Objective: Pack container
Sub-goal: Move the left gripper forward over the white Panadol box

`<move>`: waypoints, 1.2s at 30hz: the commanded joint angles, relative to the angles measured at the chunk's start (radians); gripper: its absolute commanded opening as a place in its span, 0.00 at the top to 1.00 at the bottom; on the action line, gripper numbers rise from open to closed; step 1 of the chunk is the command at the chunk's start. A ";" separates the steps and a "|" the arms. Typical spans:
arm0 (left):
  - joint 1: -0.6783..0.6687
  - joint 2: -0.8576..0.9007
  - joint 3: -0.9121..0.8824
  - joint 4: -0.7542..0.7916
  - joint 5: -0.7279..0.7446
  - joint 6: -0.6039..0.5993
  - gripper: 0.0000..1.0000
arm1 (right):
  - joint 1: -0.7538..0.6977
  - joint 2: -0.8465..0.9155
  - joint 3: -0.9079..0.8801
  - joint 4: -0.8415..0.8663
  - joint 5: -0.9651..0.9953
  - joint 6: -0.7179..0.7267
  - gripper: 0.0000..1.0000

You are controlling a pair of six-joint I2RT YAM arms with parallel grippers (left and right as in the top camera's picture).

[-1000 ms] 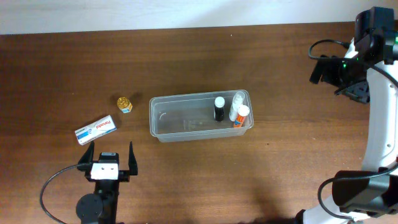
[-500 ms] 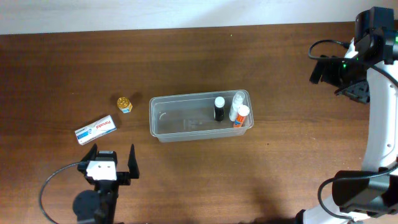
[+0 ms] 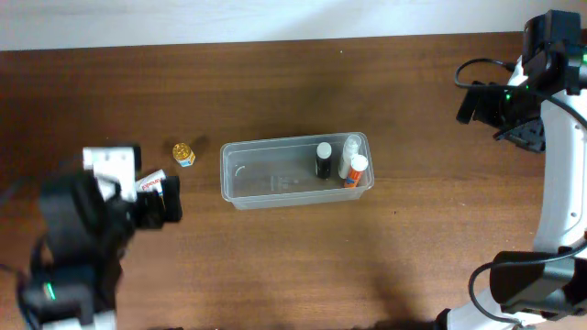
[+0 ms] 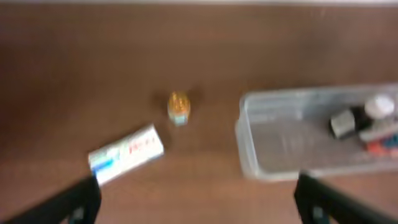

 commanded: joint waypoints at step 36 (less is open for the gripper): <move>0.040 0.734 0.376 -0.132 0.101 -0.083 0.01 | -0.002 -0.003 0.005 0.001 0.009 0.005 0.02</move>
